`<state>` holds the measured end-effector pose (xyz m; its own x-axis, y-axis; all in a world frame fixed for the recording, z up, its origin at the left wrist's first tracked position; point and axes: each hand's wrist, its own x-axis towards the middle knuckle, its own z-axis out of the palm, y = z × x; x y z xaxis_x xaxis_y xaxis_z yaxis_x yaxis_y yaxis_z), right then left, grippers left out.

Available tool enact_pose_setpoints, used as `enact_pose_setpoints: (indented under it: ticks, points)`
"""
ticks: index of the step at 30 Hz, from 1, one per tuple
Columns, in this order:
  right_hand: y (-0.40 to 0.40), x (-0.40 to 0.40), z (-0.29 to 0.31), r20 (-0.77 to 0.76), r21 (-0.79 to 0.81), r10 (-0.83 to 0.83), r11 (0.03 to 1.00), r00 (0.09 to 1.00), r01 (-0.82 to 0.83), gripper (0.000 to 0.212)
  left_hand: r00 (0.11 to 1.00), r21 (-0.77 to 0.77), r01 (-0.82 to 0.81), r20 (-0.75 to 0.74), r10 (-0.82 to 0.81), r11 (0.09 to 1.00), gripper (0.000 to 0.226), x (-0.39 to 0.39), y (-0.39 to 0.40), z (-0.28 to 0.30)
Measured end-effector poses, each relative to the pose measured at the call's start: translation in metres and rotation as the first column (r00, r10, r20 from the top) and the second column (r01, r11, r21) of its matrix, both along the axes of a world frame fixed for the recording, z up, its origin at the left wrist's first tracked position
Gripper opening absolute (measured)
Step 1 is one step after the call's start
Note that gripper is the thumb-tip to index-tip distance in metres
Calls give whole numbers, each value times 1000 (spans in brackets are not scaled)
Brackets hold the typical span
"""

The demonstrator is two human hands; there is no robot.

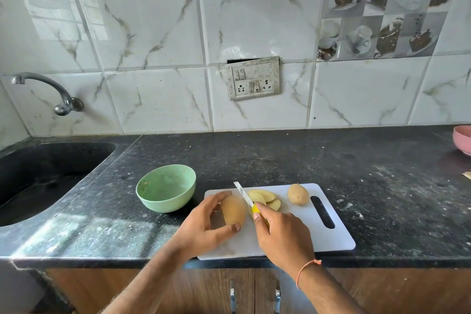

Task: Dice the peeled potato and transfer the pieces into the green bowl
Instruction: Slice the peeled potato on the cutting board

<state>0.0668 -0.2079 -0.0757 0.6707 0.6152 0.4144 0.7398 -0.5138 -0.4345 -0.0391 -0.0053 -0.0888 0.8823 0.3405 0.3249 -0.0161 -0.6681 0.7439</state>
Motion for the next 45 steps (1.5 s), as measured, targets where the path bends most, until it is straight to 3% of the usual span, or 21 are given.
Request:
enact_pose_setpoints:
  ticks: [8,17,21,31,45]
  points:
    - [-2,-7,5,4,-6,-17,1000,1000,17,36,998,46,62,-34,-60,997,94,-3,4,5]
    - [-1,-14,13,4,-42,-44,998,999,44,31,997,32,-46,64,44,998,92,-12,1,3]
    - [-2,-18,23,-32,-61,-30,998,999,28,29,997,2,-29,66,29,1000,86,-9,4,5]
    - [-3,-39,58,69,-241,-50,968,996,66,32,998,-47,-25,57,28,999,88,-6,10,0]
    - [6,-50,60,83,-304,-4,952,997,29,39,999,-33,5,34,-4,999,78,-3,17,-1]
